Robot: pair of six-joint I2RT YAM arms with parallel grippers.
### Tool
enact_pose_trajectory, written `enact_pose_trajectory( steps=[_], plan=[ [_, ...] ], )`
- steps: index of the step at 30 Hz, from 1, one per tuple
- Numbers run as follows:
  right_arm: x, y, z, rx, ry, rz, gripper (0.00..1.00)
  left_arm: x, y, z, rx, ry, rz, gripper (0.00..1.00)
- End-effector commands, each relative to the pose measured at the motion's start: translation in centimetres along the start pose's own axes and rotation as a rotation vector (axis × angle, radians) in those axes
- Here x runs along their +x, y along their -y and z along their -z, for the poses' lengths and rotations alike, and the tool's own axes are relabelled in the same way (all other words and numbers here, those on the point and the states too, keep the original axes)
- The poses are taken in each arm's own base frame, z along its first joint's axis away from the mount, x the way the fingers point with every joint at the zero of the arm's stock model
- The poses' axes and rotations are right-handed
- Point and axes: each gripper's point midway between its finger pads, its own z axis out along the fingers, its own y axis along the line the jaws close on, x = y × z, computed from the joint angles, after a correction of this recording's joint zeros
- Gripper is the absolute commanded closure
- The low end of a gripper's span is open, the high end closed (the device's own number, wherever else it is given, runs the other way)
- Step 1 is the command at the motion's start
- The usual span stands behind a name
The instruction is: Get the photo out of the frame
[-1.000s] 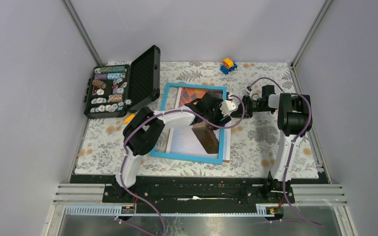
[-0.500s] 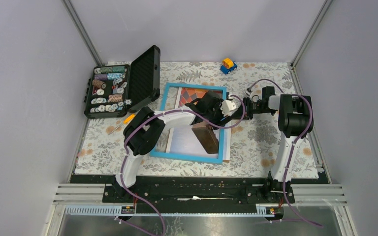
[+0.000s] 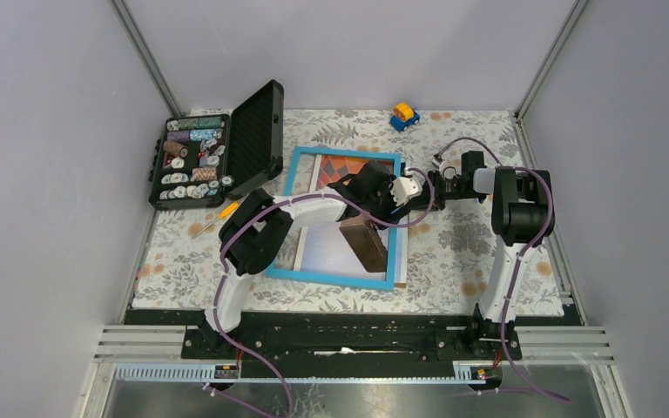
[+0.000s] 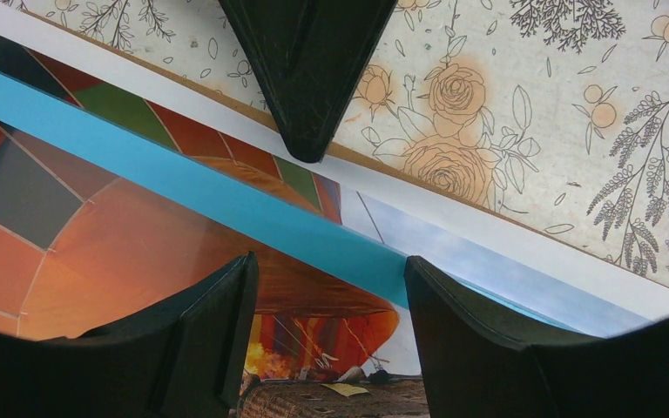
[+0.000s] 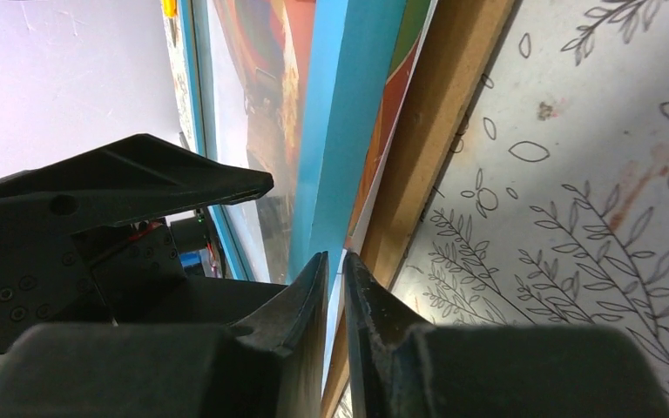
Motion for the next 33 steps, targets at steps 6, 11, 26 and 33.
enact_pose_trajectory(
  steps=[6, 11, 26, 33],
  plan=[
    [0.5, -0.3, -0.9, 0.060, -0.033, 0.018, 0.70, 1.5, 0.4, -1.2, 0.017, -0.041, 0.005, 0.32],
    [0.4, 0.0, -0.9, 0.082, -0.029, 0.022, 0.66, 1.4, 0.4, -1.2, 0.016, -0.039, 0.003, 0.32],
    [0.8, -0.1, -1.4, 0.215, -0.068, 0.074, 0.94, 1.2, 1.1, -0.5, 0.049, -0.042, 0.022, 0.23],
    [-0.2, -1.5, 0.6, 0.274, -0.056, 0.100, 1.00, -2.3, 1.6, 3.1, 0.059, 0.003, 0.029, 0.06]
  ],
)
